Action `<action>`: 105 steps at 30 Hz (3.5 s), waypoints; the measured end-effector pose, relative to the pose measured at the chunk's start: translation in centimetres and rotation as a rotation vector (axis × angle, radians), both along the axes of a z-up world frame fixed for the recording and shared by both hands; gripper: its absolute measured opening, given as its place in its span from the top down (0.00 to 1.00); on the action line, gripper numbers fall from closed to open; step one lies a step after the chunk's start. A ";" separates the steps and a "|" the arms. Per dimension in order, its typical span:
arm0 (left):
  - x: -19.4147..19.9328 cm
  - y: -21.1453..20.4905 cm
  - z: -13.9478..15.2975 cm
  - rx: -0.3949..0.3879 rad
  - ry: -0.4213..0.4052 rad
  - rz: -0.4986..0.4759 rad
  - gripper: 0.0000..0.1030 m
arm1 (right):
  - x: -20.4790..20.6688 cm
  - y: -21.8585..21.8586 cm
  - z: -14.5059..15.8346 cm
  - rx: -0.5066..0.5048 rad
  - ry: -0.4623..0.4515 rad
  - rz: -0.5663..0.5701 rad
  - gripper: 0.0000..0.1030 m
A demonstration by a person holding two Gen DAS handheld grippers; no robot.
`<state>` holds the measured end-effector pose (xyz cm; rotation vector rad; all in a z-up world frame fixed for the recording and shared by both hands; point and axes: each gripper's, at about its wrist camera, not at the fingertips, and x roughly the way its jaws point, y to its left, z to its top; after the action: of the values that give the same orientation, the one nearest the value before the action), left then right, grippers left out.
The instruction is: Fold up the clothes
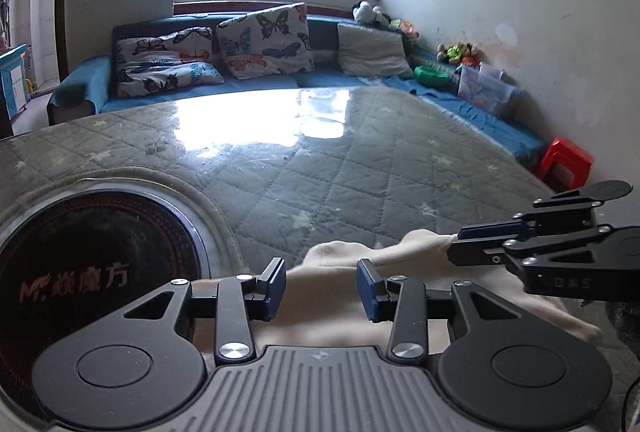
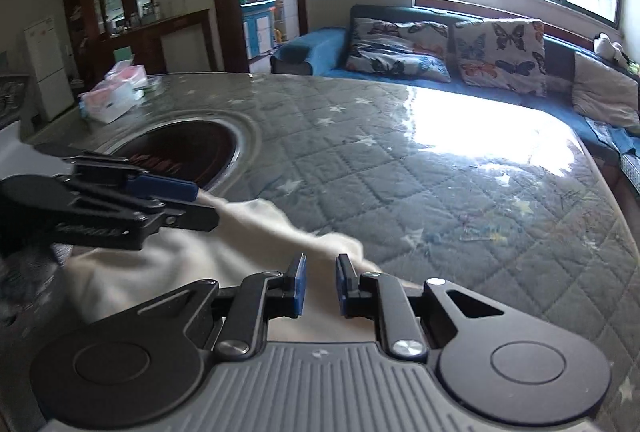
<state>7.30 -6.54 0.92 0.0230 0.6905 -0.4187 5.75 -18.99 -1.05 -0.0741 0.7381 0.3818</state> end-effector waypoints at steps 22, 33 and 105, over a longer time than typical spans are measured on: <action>-3.2 4.0 0.9 0.000 -0.003 0.141 0.41 | -6.7 4.9 1.7 -0.032 -0.057 0.179 0.74; -6.4 7.2 -1.0 0.047 0.014 0.192 0.41 | -9.7 8.4 -0.8 -0.096 -0.036 0.260 0.72; -5.3 10.4 -2.5 -0.571 0.398 0.391 0.80 | -11.1 7.9 3.1 0.065 -0.128 0.294 0.84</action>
<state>2.00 3.89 -1.60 -0.7420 0.9211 -0.2298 -5.31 -11.13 2.02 -0.1457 0.5881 0.6754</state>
